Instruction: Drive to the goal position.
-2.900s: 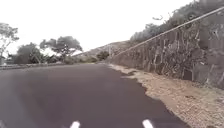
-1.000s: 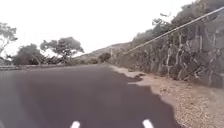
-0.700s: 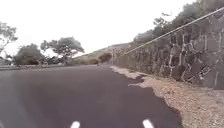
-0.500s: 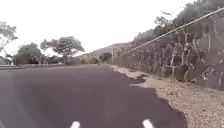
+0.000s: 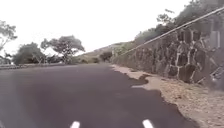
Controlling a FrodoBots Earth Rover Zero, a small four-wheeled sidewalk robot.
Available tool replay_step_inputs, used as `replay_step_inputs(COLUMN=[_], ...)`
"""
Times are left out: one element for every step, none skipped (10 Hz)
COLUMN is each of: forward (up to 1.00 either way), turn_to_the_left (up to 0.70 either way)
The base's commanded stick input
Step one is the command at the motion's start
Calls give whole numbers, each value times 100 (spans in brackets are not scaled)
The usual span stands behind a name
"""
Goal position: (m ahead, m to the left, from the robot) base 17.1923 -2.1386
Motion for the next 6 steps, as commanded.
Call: replay_step_inputs(forward=[50,50,50,50,50,50], turn_to_the_left=[-50,-50,-50,-50,-9,0])
